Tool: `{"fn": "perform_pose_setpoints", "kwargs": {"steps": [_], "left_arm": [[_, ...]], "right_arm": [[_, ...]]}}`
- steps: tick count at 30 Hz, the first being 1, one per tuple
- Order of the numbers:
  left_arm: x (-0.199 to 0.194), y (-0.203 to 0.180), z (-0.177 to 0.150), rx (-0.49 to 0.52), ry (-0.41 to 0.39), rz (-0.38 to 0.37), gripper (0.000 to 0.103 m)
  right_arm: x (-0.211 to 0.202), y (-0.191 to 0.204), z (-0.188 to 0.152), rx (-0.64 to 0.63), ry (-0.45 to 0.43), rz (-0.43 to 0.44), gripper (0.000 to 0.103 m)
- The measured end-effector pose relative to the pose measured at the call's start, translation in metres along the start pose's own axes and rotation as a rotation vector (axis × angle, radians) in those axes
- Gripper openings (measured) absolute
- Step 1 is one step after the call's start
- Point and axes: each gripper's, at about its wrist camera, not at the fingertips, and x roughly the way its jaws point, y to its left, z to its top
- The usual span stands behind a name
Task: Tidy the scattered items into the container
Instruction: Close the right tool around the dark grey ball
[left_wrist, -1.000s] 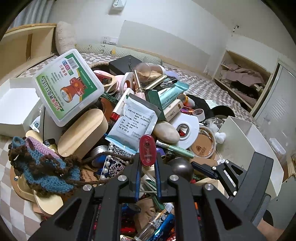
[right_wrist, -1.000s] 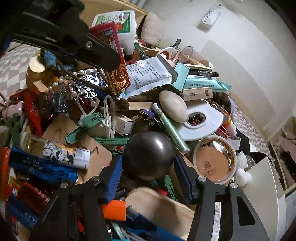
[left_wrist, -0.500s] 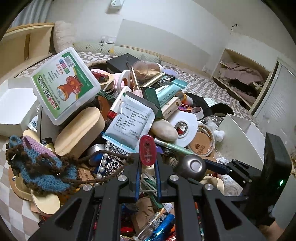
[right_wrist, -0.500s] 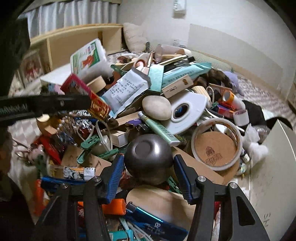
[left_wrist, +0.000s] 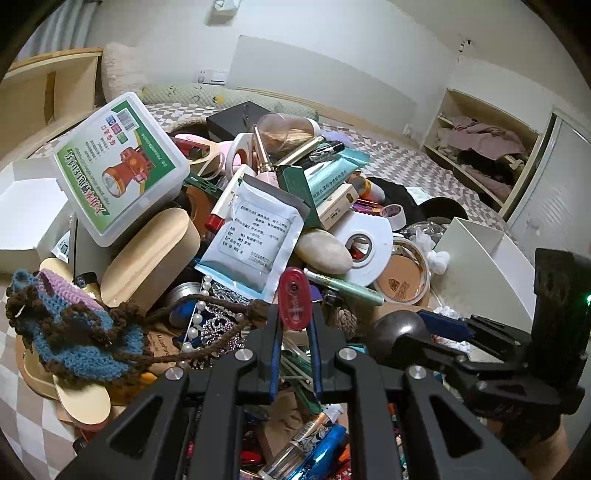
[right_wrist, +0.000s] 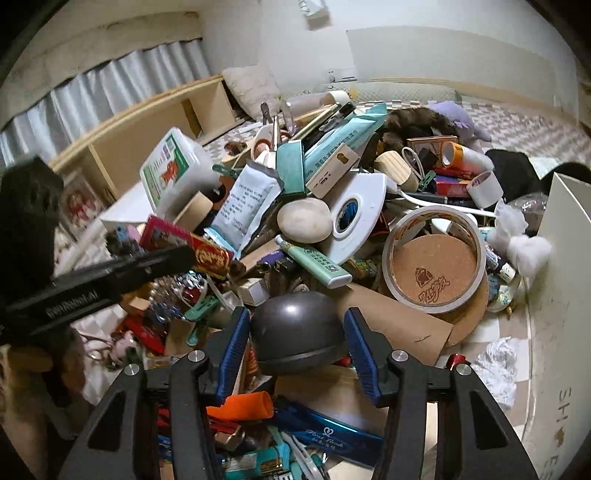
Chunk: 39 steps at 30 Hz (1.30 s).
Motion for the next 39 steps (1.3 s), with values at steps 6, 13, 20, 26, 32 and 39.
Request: {"fn": "perform_pose_setpoints", "kwargs": {"steps": [6, 13, 20, 26, 32, 39], "left_arm": [[0.0, -0.002, -0.001, 0.004, 0.001, -0.002, 0.014], [0.002, -0.004, -0.002, 0.006, 0.005, -0.003, 0.014], [0.005, -0.008, -0.004, 0.006, 0.008, 0.0, 0.014], [0.003, -0.009, -0.005, 0.004, 0.009, -0.003, 0.014], [0.001, -0.008, -0.004, 0.003, 0.006, -0.011, 0.014], [-0.001, -0.007, -0.004, 0.001, 0.003, -0.016, 0.014]], "right_arm": [[-0.007, -0.006, 0.002, 0.042, -0.013, 0.038, 0.05], [-0.01, -0.017, 0.007, 0.106, -0.013, 0.061, 0.024], [0.002, -0.013, -0.002, 0.099, 0.017, 0.048, 0.091], [0.017, -0.002, -0.001, 0.057, 0.058, 0.029, 0.089], [0.041, 0.012, -0.006, -0.051, 0.111, -0.04, 0.066], [0.049, 0.011, -0.007, -0.054, 0.119, -0.036, 0.059]]}}
